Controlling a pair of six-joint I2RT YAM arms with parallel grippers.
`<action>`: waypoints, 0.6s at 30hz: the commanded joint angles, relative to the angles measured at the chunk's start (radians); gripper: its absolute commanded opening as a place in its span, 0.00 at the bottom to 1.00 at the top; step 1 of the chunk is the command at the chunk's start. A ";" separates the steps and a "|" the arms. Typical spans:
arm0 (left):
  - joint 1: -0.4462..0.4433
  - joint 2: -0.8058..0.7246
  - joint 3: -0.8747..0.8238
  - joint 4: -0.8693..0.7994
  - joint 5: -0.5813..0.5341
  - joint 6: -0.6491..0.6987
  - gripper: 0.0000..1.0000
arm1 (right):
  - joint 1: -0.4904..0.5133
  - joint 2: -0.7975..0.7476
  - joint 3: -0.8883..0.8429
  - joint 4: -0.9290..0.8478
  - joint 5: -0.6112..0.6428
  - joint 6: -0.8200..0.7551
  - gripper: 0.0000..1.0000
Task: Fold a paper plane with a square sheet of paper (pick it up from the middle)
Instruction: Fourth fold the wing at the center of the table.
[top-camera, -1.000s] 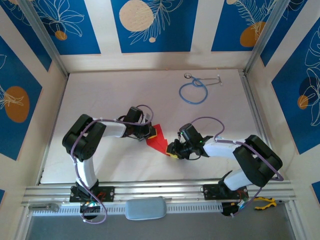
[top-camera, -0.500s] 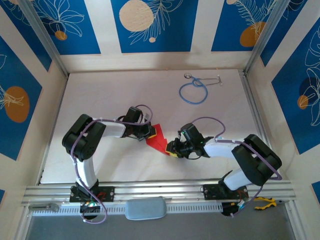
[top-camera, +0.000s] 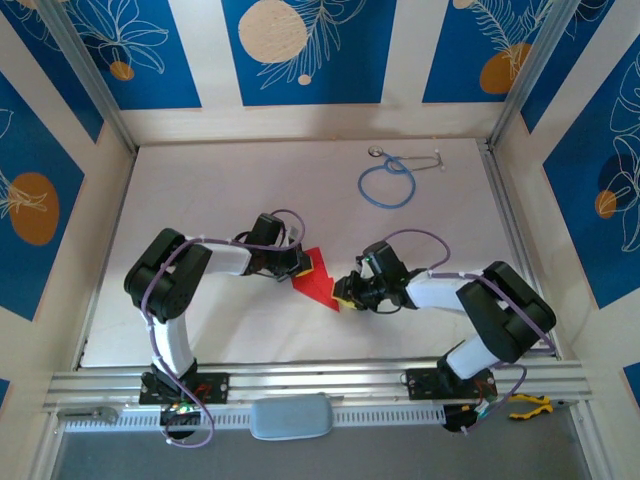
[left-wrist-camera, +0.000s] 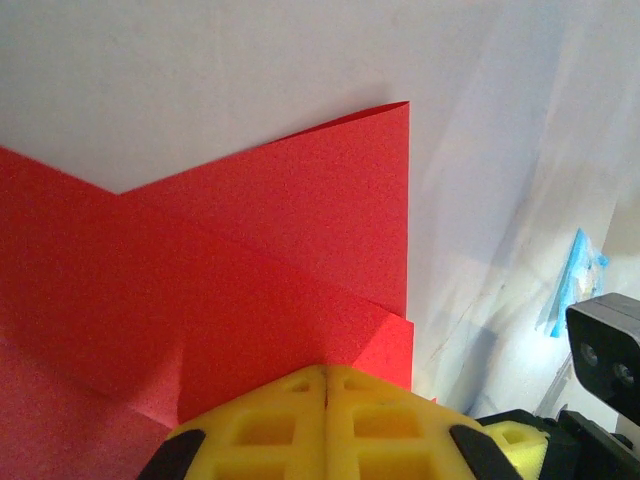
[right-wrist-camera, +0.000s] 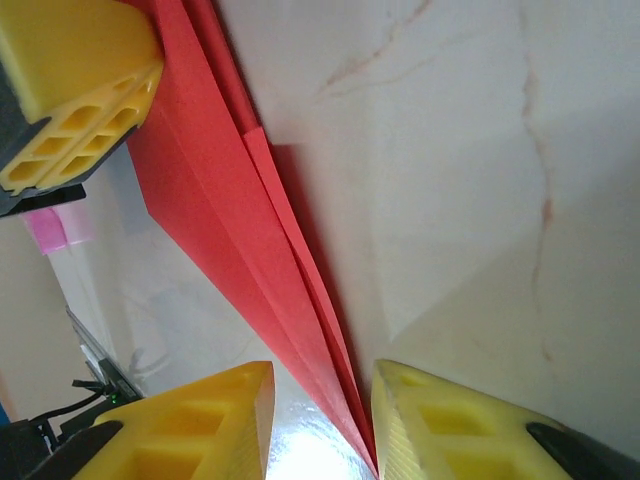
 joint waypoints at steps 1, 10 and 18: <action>0.010 0.010 -0.019 -0.010 -0.004 -0.008 0.01 | -0.001 0.037 0.035 -0.025 -0.015 -0.053 0.31; 0.012 0.010 -0.018 -0.002 -0.001 -0.015 0.01 | 0.008 0.064 0.021 0.061 -0.077 -0.048 0.30; 0.015 0.012 -0.017 0.001 0.004 -0.020 0.01 | 0.001 0.048 0.010 0.086 -0.083 -0.041 0.27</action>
